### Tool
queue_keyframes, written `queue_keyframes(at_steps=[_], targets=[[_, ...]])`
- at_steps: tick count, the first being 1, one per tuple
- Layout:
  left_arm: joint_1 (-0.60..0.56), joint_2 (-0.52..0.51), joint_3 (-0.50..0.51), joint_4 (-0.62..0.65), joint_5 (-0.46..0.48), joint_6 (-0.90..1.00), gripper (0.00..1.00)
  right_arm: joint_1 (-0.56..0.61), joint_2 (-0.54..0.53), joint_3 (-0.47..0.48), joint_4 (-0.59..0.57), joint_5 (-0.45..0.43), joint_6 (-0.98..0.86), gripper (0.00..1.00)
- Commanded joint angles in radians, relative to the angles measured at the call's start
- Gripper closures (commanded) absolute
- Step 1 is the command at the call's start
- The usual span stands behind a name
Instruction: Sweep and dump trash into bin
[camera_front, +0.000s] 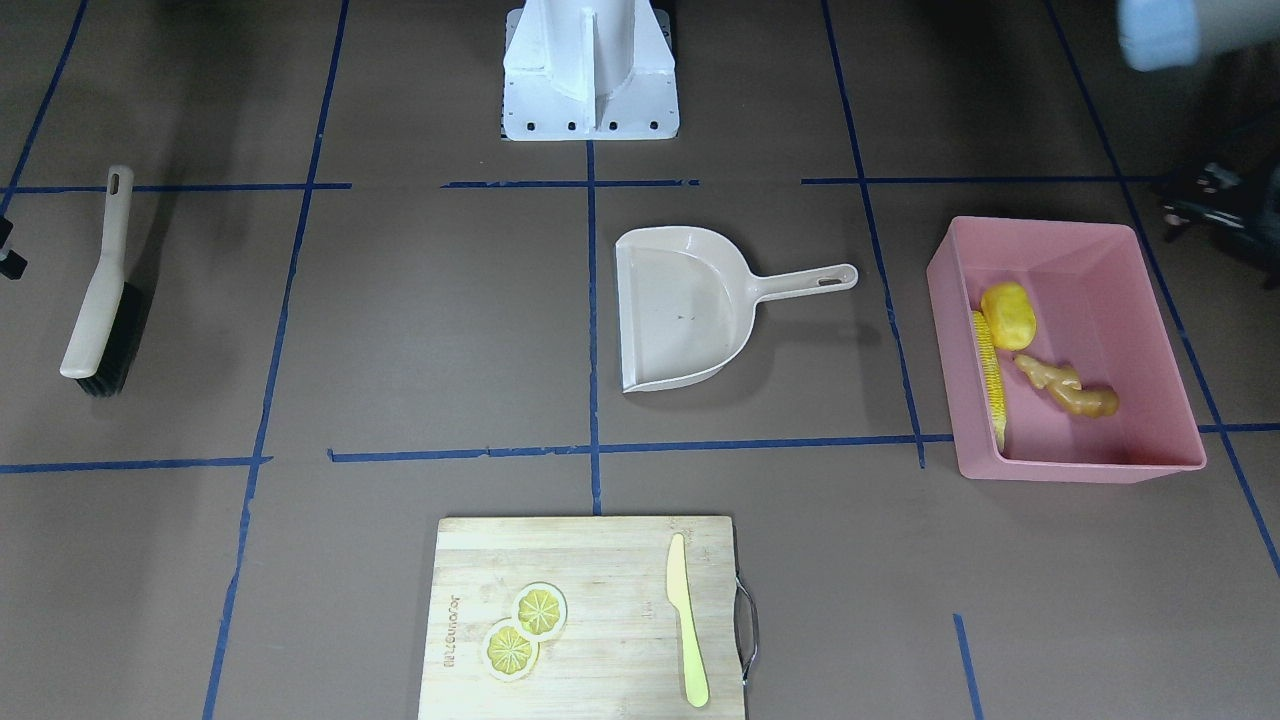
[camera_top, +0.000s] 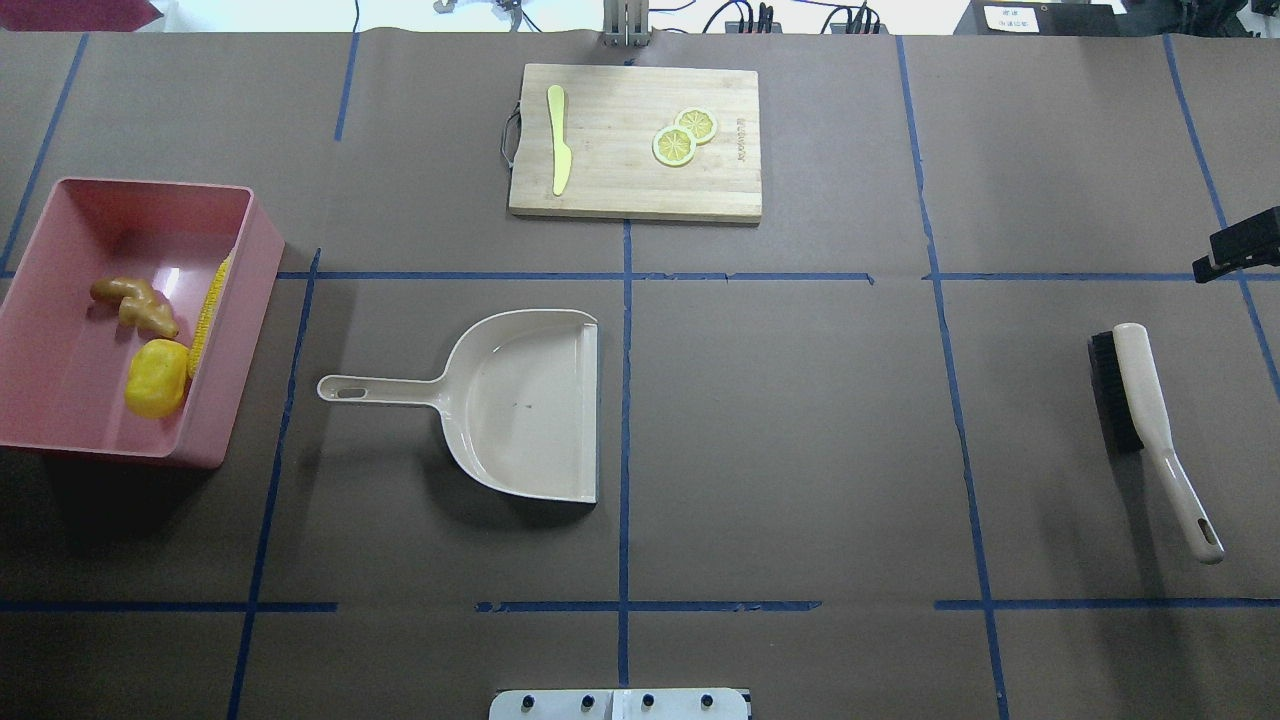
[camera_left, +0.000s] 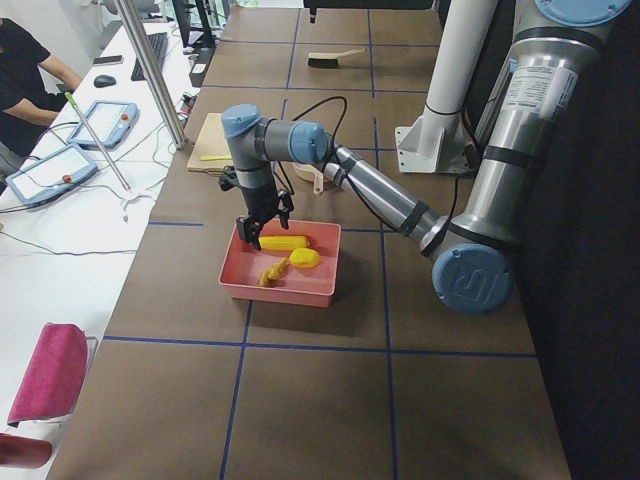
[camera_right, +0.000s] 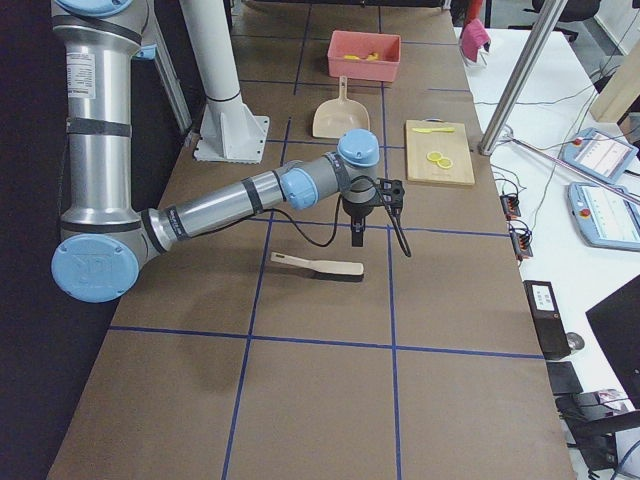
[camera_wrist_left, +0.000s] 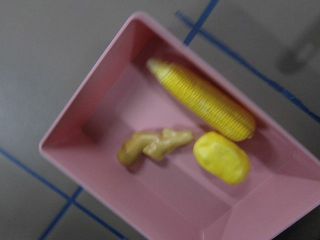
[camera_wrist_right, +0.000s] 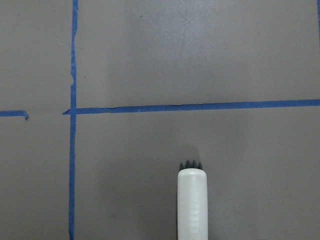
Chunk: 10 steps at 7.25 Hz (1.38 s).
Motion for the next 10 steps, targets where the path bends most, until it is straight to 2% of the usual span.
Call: queue_keyframes(at_steps=[1, 2, 3, 4, 6, 7, 8, 10], targets=[[-0.177, 0.066, 0.194, -0.110, -0.021, -0.015, 0.00, 0.012, 0.000, -0.010, -0.001, -0.008, -0.002, 0.00], [-0.185, 0.073, 0.327, -0.193, -0.030, -0.033, 0.00, 0.013, -0.006, -0.024, -0.007, -0.009, -0.003, 0.00], [-0.189, 0.080, 0.429, -0.339, -0.085, -0.168, 0.00, 0.056, 0.002, -0.063, -0.006, 0.000, -0.023, 0.00], [-0.189, 0.097, 0.477, -0.458, -0.101, -0.217, 0.00, 0.067, -0.001, -0.081, -0.007, 0.005, -0.055, 0.00], [-0.188, 0.091, 0.468, -0.456, -0.103, -0.258, 0.00, 0.081, -0.015, -0.090, -0.010, 0.008, -0.063, 0.00], [-0.188, 0.088, 0.442, -0.453, -0.100, -0.298, 0.00, 0.111, -0.015, -0.125, -0.010, 0.059, -0.087, 0.00], [-0.188, 0.093, 0.424, -0.447, -0.101, -0.300, 0.00, 0.160, -0.012, -0.178, -0.015, 0.107, -0.195, 0.00], [-0.189, 0.097, 0.410, -0.413, -0.164, -0.303, 0.00, 0.217, -0.015, -0.252, -0.012, 0.101, -0.261, 0.00]])
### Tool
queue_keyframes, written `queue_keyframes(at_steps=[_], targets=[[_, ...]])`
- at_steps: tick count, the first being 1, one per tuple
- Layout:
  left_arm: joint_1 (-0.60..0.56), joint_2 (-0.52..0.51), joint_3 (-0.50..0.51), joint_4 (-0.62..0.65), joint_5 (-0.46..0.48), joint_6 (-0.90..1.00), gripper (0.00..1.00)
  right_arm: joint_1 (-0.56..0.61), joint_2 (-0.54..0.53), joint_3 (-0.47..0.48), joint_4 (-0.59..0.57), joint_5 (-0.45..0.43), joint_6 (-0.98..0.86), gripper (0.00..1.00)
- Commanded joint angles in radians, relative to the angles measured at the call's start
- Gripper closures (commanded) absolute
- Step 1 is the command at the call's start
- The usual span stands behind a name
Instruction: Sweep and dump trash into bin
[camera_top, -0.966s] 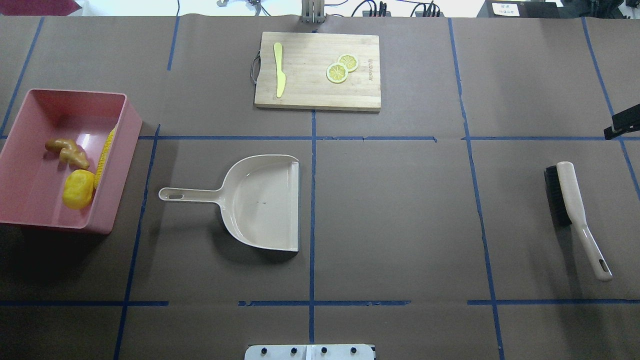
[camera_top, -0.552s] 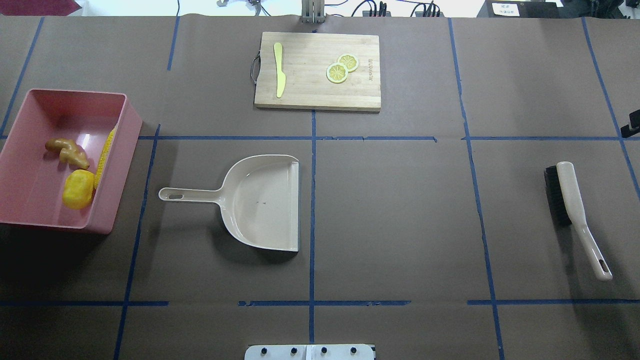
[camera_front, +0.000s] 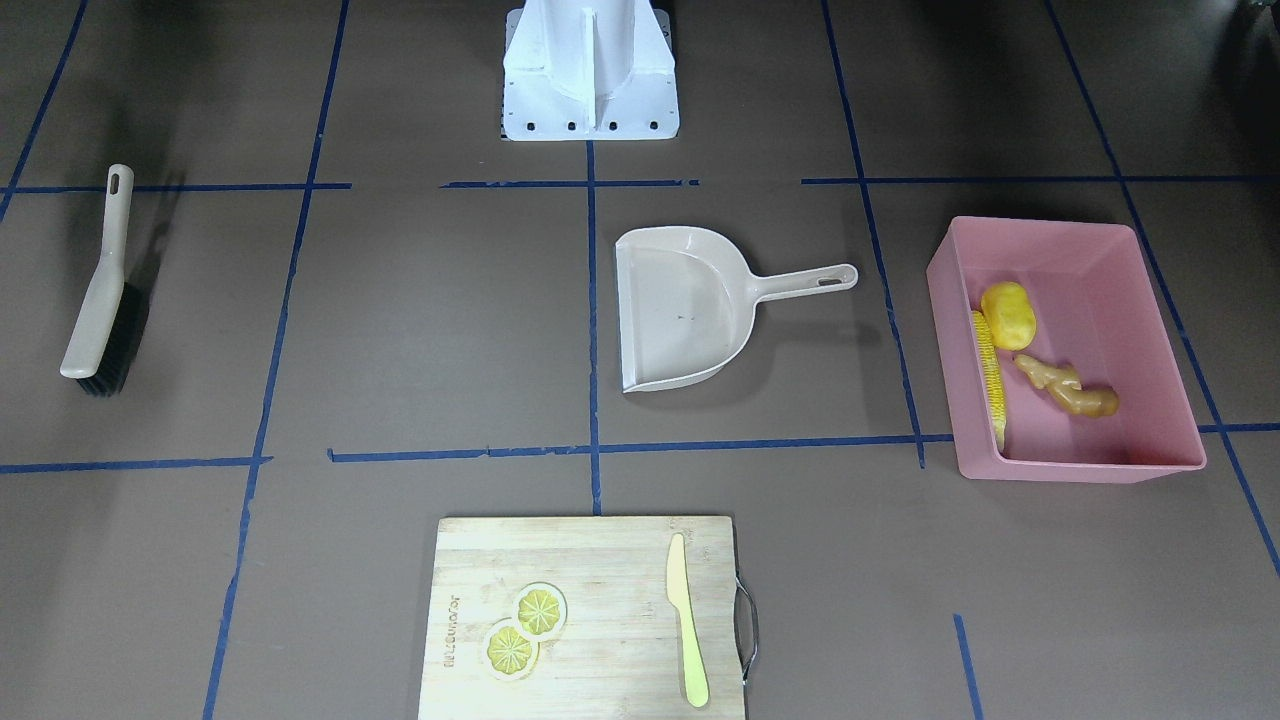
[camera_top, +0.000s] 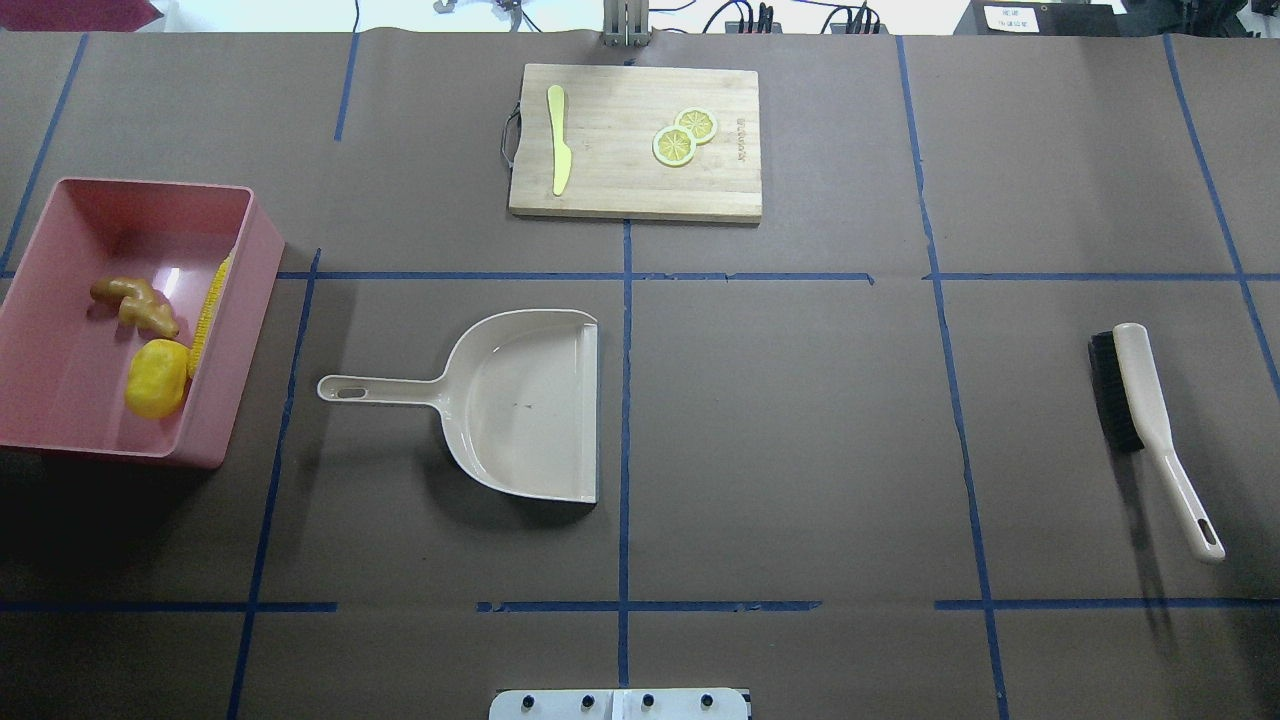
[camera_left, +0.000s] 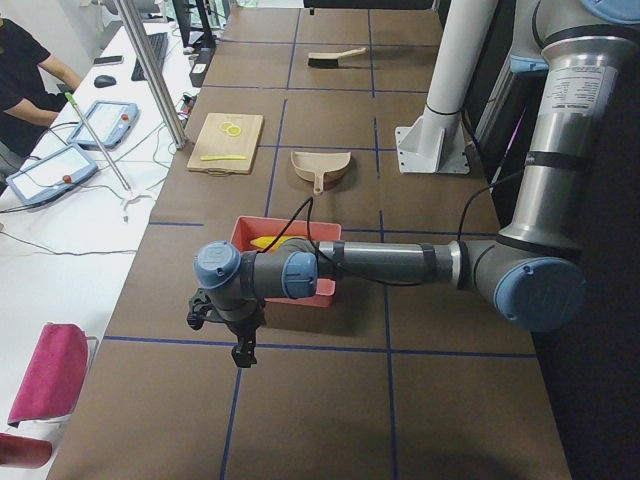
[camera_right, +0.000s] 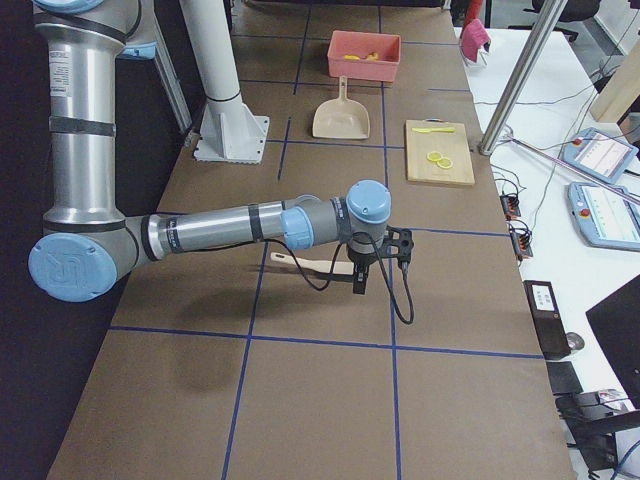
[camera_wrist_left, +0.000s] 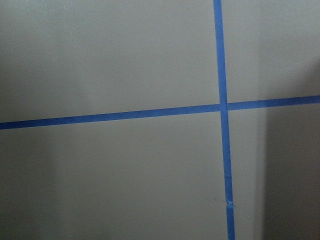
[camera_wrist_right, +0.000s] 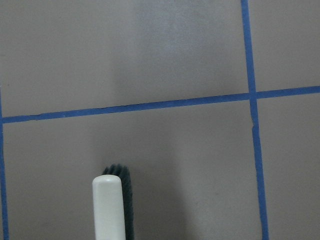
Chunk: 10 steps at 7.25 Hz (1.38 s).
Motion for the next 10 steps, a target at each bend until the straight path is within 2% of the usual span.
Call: queue_keyframes(at_steps=[1, 3, 4, 5, 6, 7, 9, 10], targets=[[-0.001, 0.004, -0.022, 0.021, -0.045, -0.035, 0.00, 0.062, -0.009, -0.094, 0.009, 0.009, -0.093, 0.00], [-0.001, 0.004, -0.030, 0.020, -0.047, -0.082, 0.00, 0.079, -0.020, -0.131, 0.011, -0.006, -0.127, 0.00], [-0.001, 0.004, -0.030, 0.020, -0.046, -0.083, 0.00, 0.079, -0.030, -0.182, 0.014, -0.015, -0.129, 0.00], [-0.001, 0.018, -0.033, 0.017, -0.046, -0.083, 0.00, 0.089, -0.026, -0.194, 0.060, -0.018, -0.119, 0.00], [-0.001, 0.019, -0.044, 0.017, -0.044, -0.083, 0.00, 0.115, -0.026, -0.175, 0.057, -0.014, -0.116, 0.00], [-0.001, 0.031, -0.045, 0.015, -0.044, -0.082, 0.00, 0.135, -0.020, -0.164, 0.024, -0.015, -0.116, 0.00], [-0.001, 0.061, -0.050, 0.004, -0.044, -0.077, 0.00, 0.140, -0.011, -0.083, -0.151, -0.032, -0.134, 0.00], [-0.001, 0.061, -0.052, 0.003, -0.044, -0.077, 0.00, 0.143, -0.015, -0.081, -0.150, -0.058, -0.177, 0.00]])
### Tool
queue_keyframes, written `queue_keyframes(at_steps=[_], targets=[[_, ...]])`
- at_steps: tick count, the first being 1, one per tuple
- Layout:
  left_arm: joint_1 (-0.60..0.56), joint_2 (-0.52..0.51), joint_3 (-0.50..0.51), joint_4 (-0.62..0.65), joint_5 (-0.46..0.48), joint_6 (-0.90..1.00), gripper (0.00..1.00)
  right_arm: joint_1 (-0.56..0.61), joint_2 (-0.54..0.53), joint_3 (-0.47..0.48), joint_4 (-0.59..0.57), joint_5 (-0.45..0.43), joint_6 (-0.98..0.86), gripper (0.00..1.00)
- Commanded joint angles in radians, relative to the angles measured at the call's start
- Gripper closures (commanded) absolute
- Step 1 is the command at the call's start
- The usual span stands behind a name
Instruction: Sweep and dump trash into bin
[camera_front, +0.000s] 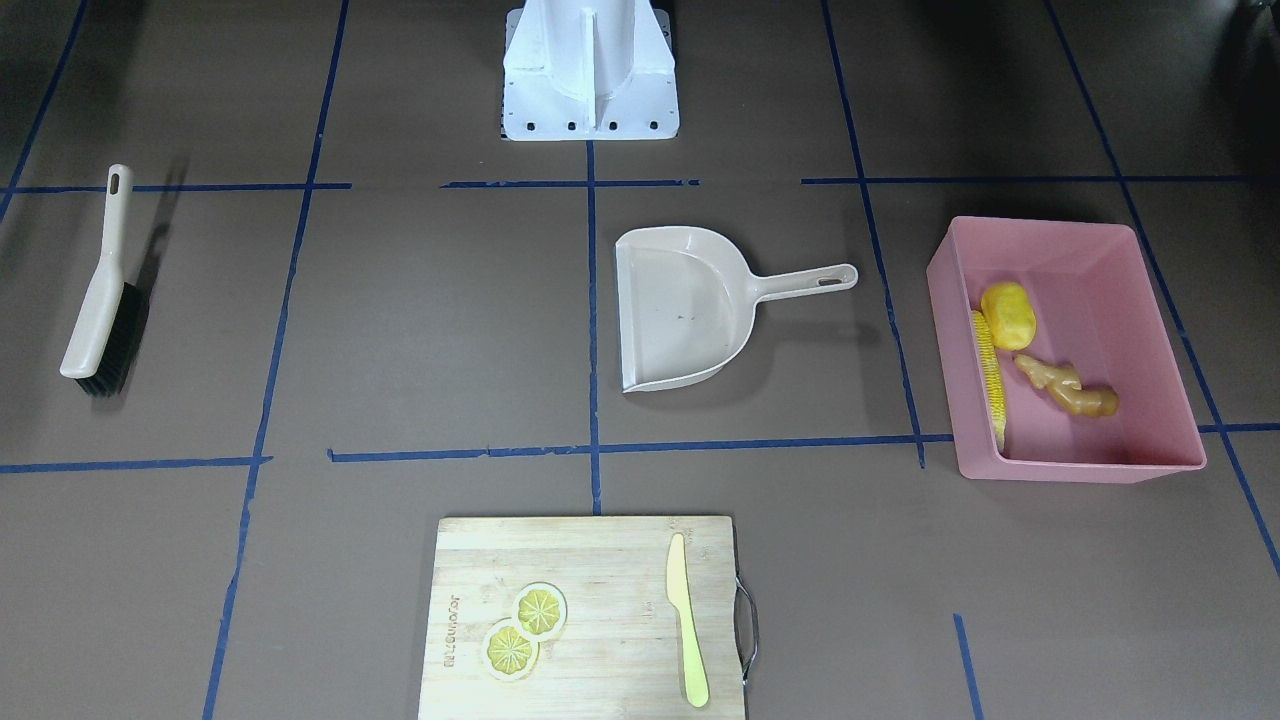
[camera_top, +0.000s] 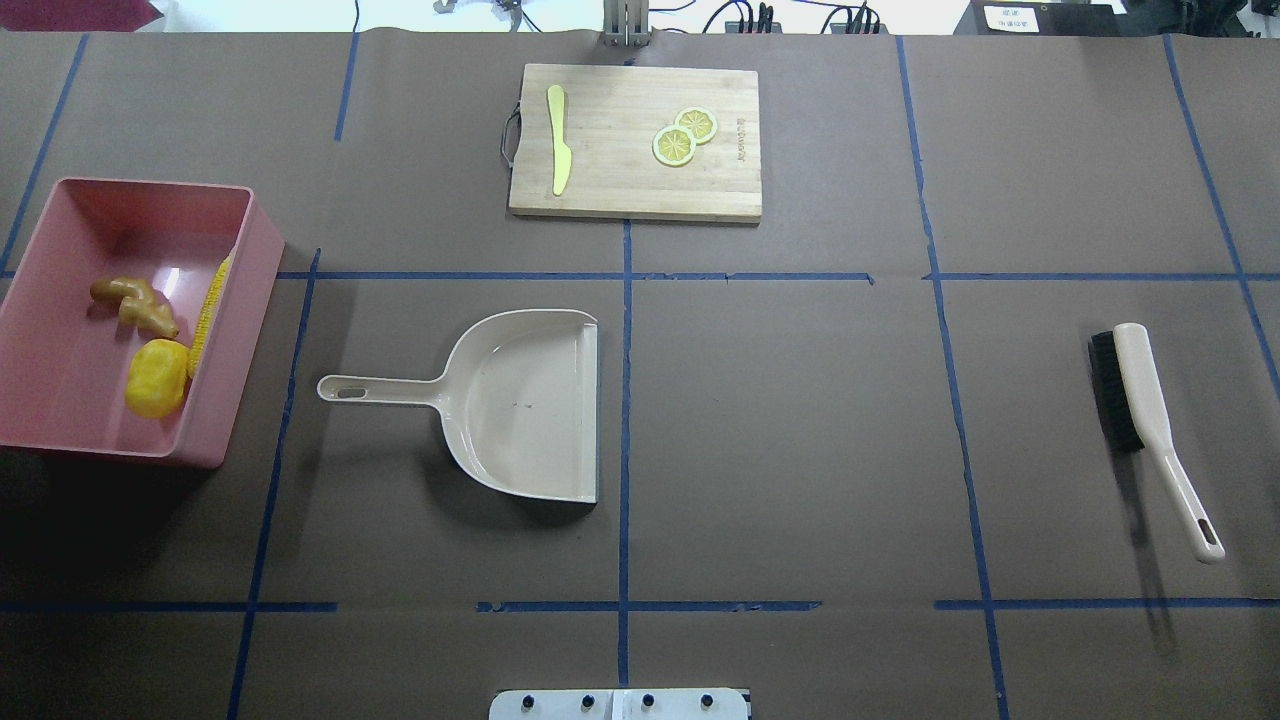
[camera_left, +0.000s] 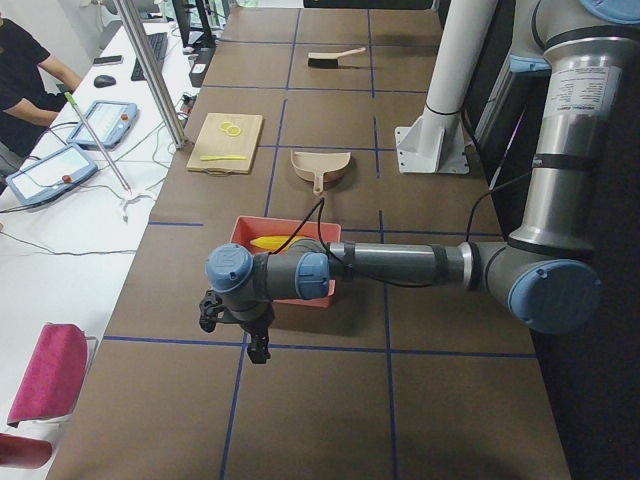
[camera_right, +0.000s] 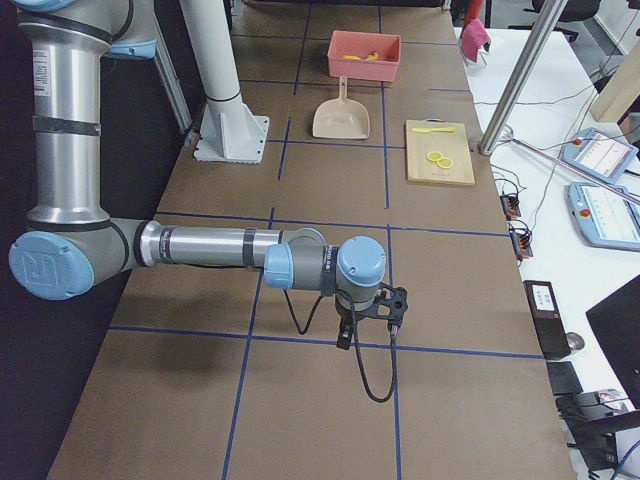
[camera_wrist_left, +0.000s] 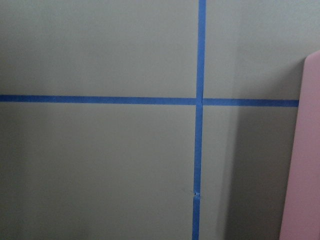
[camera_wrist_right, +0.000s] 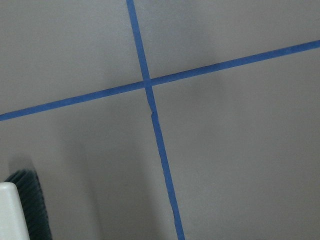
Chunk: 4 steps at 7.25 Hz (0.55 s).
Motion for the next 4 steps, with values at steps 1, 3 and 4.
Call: queue_keyframes(at_steps=[1, 3, 4], targets=[[0.000, 0.004, -0.006, -0.003, 0.000, -0.001, 0.00, 0.006, -0.003, 0.015, -0.033, -0.031, -0.084, 0.00], [0.000, 0.004, -0.012, -0.002, 0.002, -0.004, 0.00, 0.006, -0.008, 0.011, -0.032, -0.023, -0.073, 0.00], [0.000, 0.003, -0.017, -0.002, 0.002, -0.005, 0.00, 0.006, -0.008, 0.012, -0.032, -0.023, -0.073, 0.00]])
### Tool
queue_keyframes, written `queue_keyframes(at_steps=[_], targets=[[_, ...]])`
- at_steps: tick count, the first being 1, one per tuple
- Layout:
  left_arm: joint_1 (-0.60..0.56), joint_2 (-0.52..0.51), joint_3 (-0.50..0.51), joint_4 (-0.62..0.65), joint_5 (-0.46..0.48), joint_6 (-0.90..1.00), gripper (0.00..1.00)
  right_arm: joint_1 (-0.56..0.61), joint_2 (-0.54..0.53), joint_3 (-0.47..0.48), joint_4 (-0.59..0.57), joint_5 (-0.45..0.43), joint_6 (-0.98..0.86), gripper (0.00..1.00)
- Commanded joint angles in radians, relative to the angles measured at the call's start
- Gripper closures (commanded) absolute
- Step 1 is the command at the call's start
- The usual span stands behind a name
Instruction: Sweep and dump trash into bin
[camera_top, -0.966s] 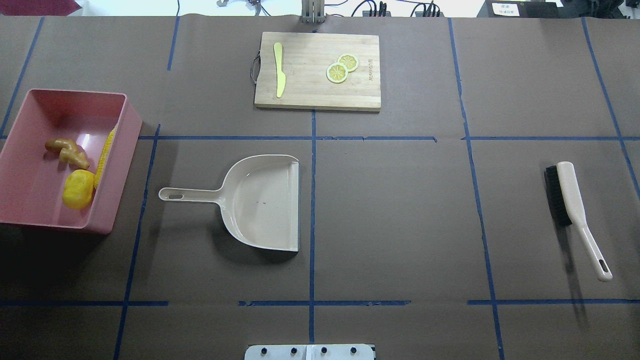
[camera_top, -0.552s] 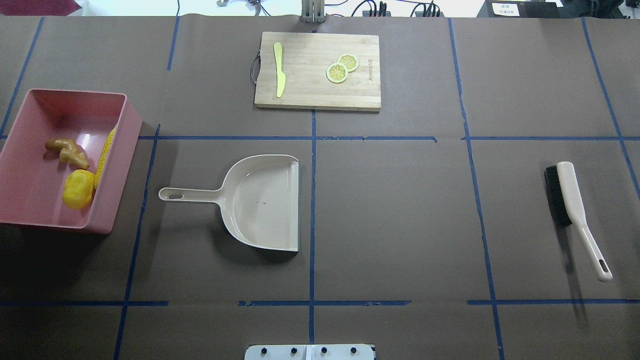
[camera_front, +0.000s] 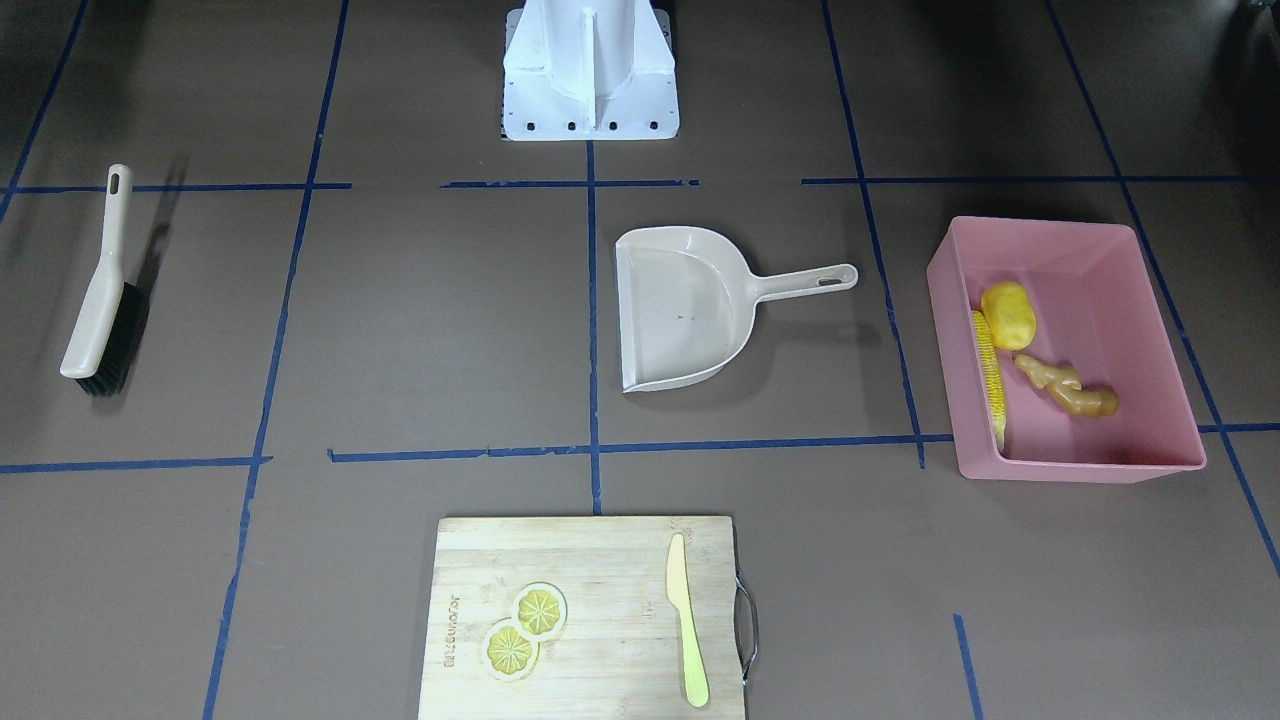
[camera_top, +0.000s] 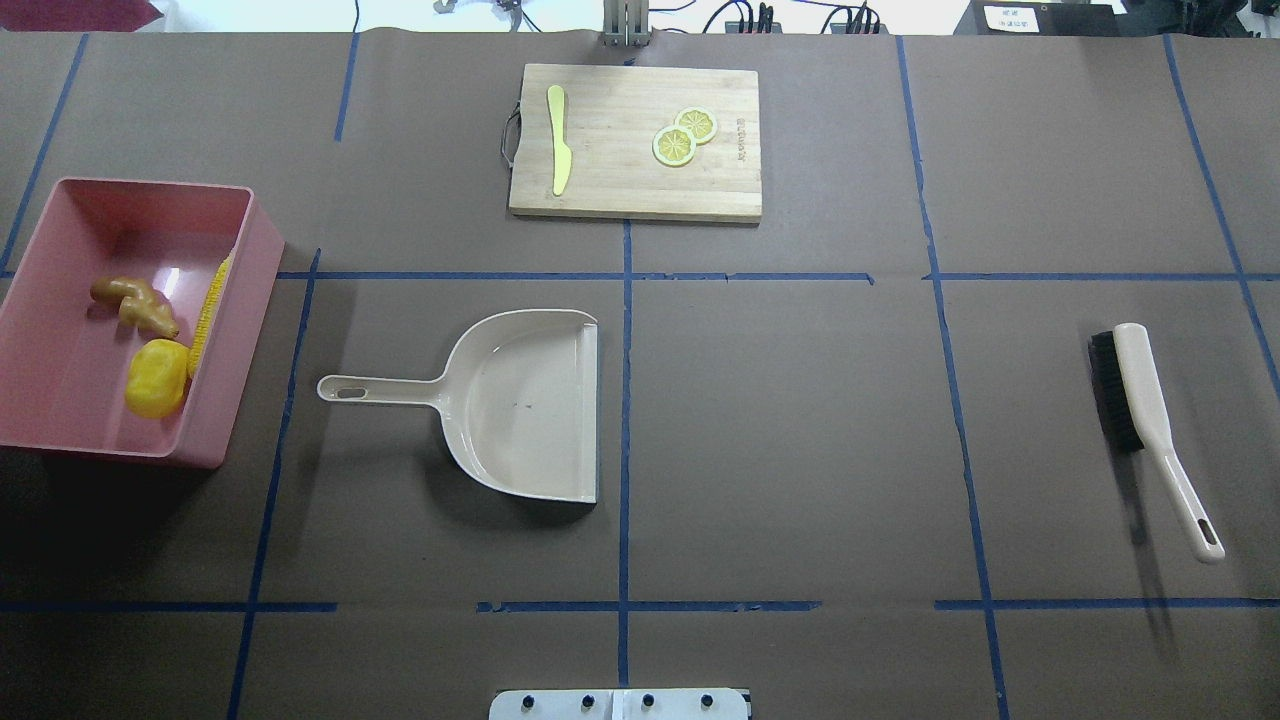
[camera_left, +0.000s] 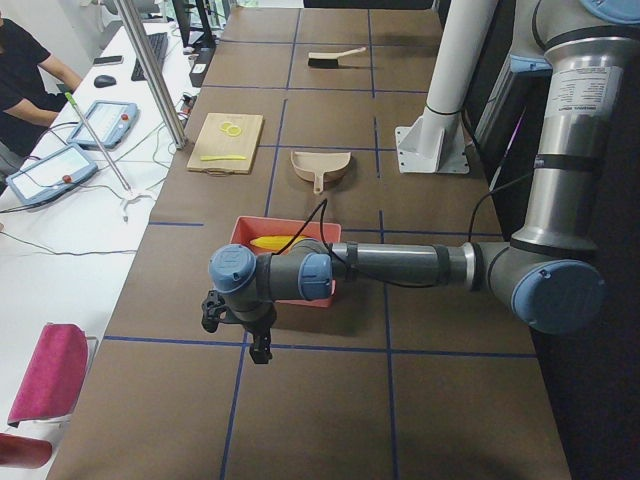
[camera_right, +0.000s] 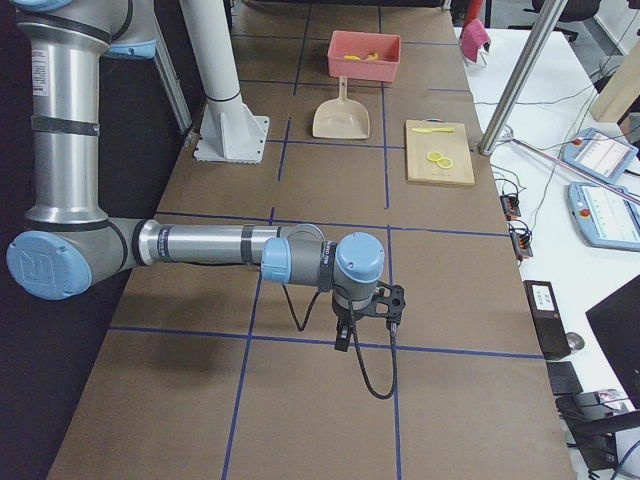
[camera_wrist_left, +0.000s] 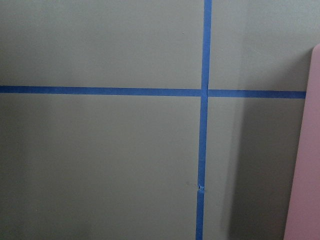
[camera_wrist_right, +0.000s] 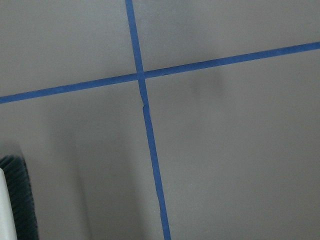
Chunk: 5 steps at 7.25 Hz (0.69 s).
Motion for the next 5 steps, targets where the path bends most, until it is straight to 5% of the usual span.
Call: queue_keyframes(at_steps=[1, 5], targets=[[0.002, -0.001, -0.004, 0.000, -0.001, 0.001, 0.00, 0.000, 0.001, -0.002, 0.000, 0.002, 0.002, 0.00], [0.000, 0.005, -0.001, -0.003, -0.001, 0.018, 0.00, 0.000, 0.002, -0.004, 0.000, 0.002, 0.004, 0.00]])
